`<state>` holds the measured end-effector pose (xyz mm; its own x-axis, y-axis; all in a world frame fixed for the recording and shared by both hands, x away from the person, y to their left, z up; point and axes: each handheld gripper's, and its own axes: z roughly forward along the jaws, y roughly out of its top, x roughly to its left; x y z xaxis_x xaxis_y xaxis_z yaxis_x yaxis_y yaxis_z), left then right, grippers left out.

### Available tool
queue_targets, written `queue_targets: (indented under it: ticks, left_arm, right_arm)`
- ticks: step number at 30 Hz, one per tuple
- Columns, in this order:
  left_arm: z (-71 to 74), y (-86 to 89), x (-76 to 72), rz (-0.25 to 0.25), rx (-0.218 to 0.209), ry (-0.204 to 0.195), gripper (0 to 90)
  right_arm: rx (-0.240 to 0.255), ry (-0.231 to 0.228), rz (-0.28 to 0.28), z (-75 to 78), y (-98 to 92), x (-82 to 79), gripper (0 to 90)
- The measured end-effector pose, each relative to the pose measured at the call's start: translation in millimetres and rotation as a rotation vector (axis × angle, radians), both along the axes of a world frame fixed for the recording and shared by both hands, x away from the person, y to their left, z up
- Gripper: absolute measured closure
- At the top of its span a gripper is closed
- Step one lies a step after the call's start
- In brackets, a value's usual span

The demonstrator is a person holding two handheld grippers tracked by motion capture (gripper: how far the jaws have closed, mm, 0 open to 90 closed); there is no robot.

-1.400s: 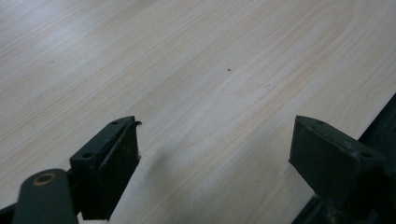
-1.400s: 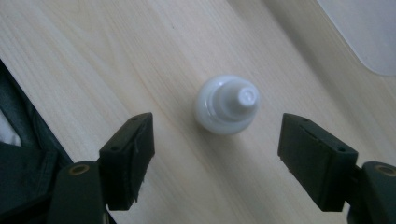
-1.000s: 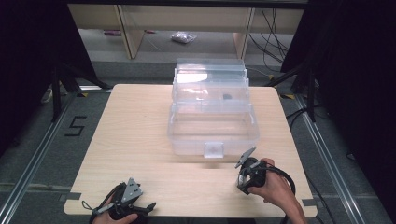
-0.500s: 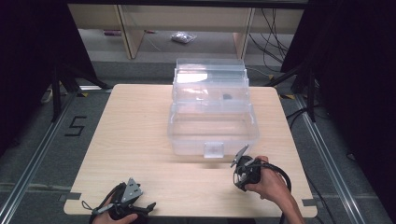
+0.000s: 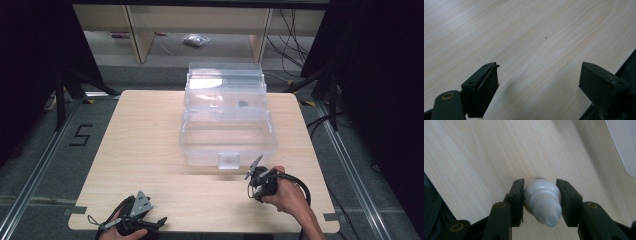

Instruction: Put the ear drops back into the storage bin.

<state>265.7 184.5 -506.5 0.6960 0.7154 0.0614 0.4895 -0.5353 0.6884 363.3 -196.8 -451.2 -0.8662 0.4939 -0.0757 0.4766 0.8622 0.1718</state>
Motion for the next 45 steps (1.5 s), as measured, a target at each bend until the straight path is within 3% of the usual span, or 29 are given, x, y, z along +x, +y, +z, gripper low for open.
queue_targets:
  ticks: [3,5,6,7,10,23,29,30,32,37,39,42,45]
  left_arm:
    - [0.4,0.8,0.6,0.003,0.002,0.004,15.1]
    - [0.2,1.0,0.6,0.003,0.002,0.005,15.1]
    - [0.0,1.0,0.6,0.004,0.001,0.006,15.1]
    - [0.1,1.0,1.4,0.004,0.01,0.004,15.1]
    - [-0.1,0.3,0.3,0.007,-0.006,0.004,15.1]
    - [0.3,0.9,0.8,0.003,0.002,0.004,15.1]
    - [0.4,1.0,1.0,0.001,0.003,0.004,15.1]
    - [0.2,1.1,1.2,-0.001,0.004,0.005,15.1]
    - [0.4,1.2,1.6,-0.001,0.011,0.01,15.1]
    - [0.4,1.0,0.9,-0.002,0.004,0.003,15.1]
    - [0.1,0.3,0.3,0.005,-0.006,0.002,15.1]
    - [-0.5,-0.5,0.3,0.004,-0.015,0.002,15.1]
    - [-0.3,-0.1,0.2,-0.001,-0.003,-0.001,15.2]
  right_arm:
    - [-0.012,0.013,-0.022,3.6,0.6,-0.9,60.3]
    - [0.013,0.005,0.005,9.5,-1.0,1.6,60.3]
    - [0.013,0.005,0.005,9.5,-1.0,1.6,60.3]
    - [0.011,0.008,-0.03,12.3,-1.2,0.6,60.3]
    - [0.028,-0.021,-0.021,18.2,-3.6,3.0,60.2]
    - [0.08,-0.016,-0.027,33.5,-8.8,11.0,60.3]
    - [0.075,-0.014,-0.017,44.8,-10.4,14.8,60.3]
    - [0.072,-0.009,-0.038,46.9,-9.4,13.9,60.3]
    - [0.071,-0.011,-0.01,50.3,-9.5,16.9,60.3]
    - [0.07,-0.009,-0.004,58.3,-8.6,21.9,60.3]
    - [0.064,-0.004,-0.03,61.3,-7.6,21.9,60.3]
    - [0.069,-0.002,-0.004,64.7,-8.2,25.3,60.3]
    - [0.074,-0.004,-0.014,68.6,-8.6,26.5,60.3]
